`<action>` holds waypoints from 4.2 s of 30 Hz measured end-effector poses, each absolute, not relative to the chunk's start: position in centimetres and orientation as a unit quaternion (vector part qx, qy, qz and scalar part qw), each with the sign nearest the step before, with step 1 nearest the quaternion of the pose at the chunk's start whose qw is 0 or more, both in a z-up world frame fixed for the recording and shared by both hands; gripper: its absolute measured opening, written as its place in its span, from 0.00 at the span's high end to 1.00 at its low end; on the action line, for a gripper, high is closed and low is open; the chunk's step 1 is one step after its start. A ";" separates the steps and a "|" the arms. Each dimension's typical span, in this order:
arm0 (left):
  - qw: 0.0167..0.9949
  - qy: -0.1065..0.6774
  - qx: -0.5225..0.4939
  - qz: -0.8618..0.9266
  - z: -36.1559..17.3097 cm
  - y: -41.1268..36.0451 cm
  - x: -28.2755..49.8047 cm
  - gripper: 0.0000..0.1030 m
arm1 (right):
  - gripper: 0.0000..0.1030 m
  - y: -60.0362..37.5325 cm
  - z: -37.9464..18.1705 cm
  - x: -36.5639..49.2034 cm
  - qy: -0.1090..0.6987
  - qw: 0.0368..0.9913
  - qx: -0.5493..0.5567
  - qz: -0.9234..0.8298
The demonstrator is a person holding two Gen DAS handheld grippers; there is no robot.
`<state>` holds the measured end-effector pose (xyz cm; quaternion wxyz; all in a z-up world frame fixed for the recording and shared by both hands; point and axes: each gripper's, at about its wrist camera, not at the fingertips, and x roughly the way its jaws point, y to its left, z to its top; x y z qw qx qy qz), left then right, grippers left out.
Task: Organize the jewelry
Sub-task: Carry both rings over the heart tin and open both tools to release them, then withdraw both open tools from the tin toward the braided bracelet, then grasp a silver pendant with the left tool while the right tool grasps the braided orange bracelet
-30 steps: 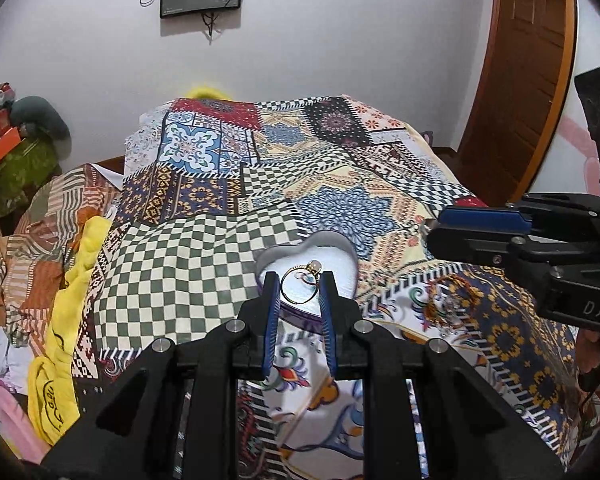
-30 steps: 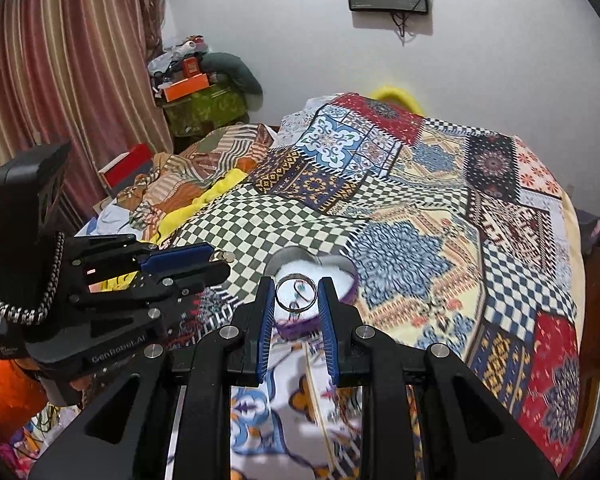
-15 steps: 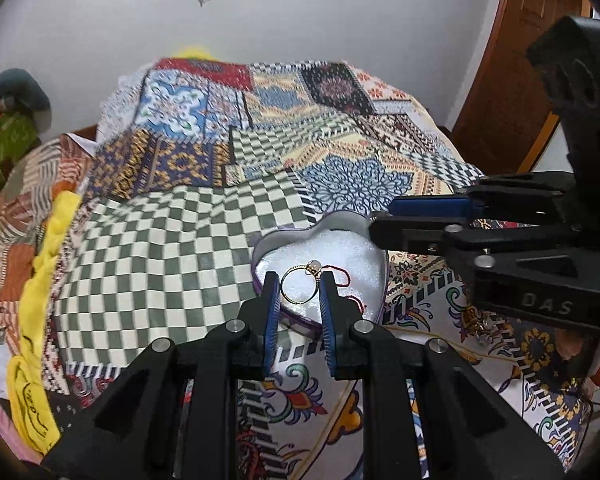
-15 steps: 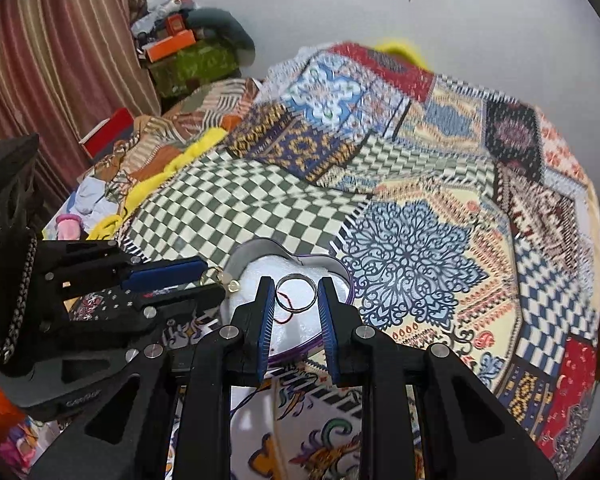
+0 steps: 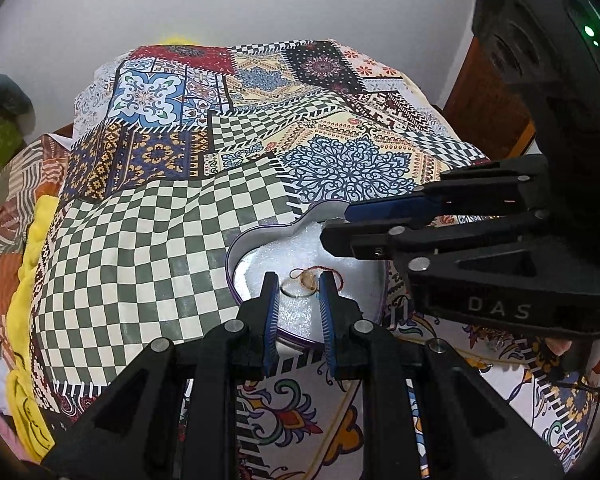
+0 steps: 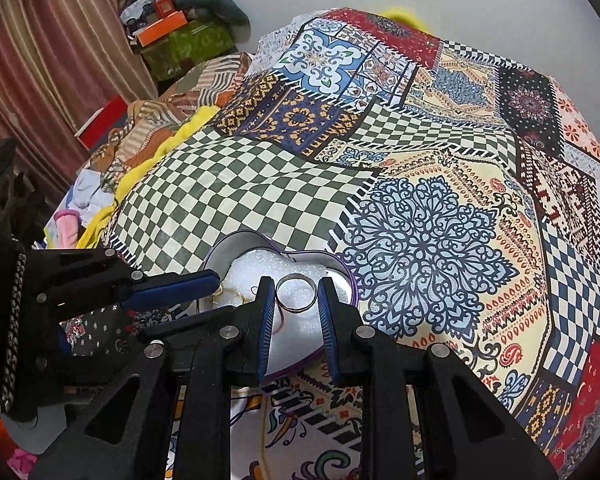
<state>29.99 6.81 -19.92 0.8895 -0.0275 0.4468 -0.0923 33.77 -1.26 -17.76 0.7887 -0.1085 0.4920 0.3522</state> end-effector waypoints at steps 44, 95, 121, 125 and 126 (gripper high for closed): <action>0.901 0.418 -0.013 -0.114 -14.5 0.4 22.9 0.66 | 0.66 -14.8 -12.2 24.8 0.425 0.862 -0.086 0.263; 0.902 0.415 -0.033 -0.115 -15.8 0.6 24.8 0.86 | 0.80 -13.3 -17.9 27.4 0.486 0.821 -0.085 0.287; 0.913 0.396 -0.042 -0.094 -14.7 2.9 21.9 0.86 | 0.93 -11.8 -11.9 25.3 0.408 0.862 -0.094 0.288; 0.916 0.389 -0.041 -0.087 -14.2 3.6 21.8 0.86 | 0.93 -10.9 -11.3 25.4 0.397 0.865 -0.094 0.292; 0.917 0.387 -0.042 -0.085 -14.1 3.8 21.7 0.86 | 0.93 -10.6 -11.2 25.5 0.395 0.866 -0.092 0.294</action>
